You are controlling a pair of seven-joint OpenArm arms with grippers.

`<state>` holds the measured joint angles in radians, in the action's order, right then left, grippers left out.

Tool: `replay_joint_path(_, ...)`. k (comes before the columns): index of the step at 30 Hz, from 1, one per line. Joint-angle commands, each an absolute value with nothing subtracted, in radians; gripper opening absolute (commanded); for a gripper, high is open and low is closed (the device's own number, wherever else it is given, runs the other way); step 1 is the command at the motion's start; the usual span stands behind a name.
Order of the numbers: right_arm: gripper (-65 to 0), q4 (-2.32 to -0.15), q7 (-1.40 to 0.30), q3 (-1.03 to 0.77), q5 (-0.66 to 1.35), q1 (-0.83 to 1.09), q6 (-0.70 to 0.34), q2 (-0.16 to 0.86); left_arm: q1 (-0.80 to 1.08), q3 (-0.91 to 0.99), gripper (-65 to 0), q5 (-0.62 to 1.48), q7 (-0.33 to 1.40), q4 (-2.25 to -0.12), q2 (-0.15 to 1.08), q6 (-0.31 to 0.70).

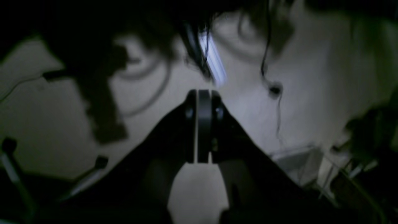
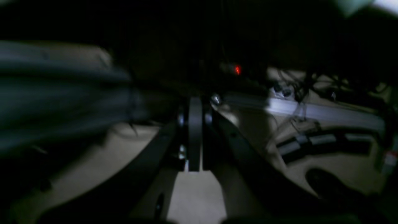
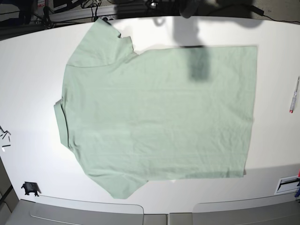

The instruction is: Fold the T-shirt properly

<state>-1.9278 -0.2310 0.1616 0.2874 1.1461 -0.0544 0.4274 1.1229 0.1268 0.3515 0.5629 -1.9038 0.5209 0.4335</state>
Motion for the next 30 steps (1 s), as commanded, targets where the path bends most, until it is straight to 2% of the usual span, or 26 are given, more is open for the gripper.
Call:
replay_joint_path(1, -65.0, -1.975, -0.22, 0.134, 0.315, 1.17, -0.071, 0.432, 1.152, 0.155, -65.0, 0.381, 0.557, -1.945, 0.527, 0.453)
replay_joint_path(5, -65.0, -2.07, -0.263, 0.005, 0.445, 1.175, -0.144, 0.429, 1.172, 0.258, -65.0, 0.429, 0.556, -2.038, 0.513, 0.461)
replay_joint_path(10, -65.0, -2.098, -0.265, -0.219, 0.623, 1.156, -0.19, 0.424, 1.168, 0.363, -65.0, 0.428, 0.53, -2.071, 0.437, 0.461)
replay_joint_path(15, -65.0, -2.084, -0.274, -0.398, 0.633, 1.03, -0.195, 0.377, 1.127, 0.393, -65.0, 0.429, 0.531, -2.071, 0.379, 0.461)
replay_joint_path(20, -65.0, -2.069, -0.29, -0.45, 0.59, 0.912, -0.194, 0.311, 1.087, 0.393, -65.0, 0.428, 0.538, -2.071, 0.366, 0.461)
replay_joint_path(21, -57.0, -2.069, -0.295, -0.45, 0.564, 0.898, -0.194, 0.292, 1.081, 0.393, -65.0, 0.429, 0.547, -2.071, 0.366, 0.461)
replay_joint_path(22, -45.8, -2.069, -0.298, -0.45, 0.545, 0.887, -0.194, 0.274, 1.075, 0.393, -62.7, 0.429, 0.556, -2.071, 0.366, 0.461)
replay_joint_path(23, -37.0, -2.069, -0.299, -0.45, 0.534, 0.876, -0.192, 0.256, 1.074, 0.393, -58.1, 0.429, 0.556, -2.071, 0.366, 0.461)
replay_joint_path(24, -31.9, -2.07, -0.297, -0.45, 0.511, 0.868, -0.184, 0.238, 1.075, 0.393, -53.4, 0.429, 0.554, -2.071, 0.366, 0.461)
replay_joint_path(27, -30.3, -2.07, -0.298, -0.45, 0.407, 0.833, -0.176, 0.186, 1.075, 0.393, -42.8, 0.428, 0.554, -2.071, 0.366, 0.461)
replay_joint_path(30, -30.3, -2.069, -0.345, -0.45, 0.397, 0.797, -0.168, 0.172, 1.074, 0.393, -41.3, 0.428, 0.553, -2.071, 0.366, 0.461)
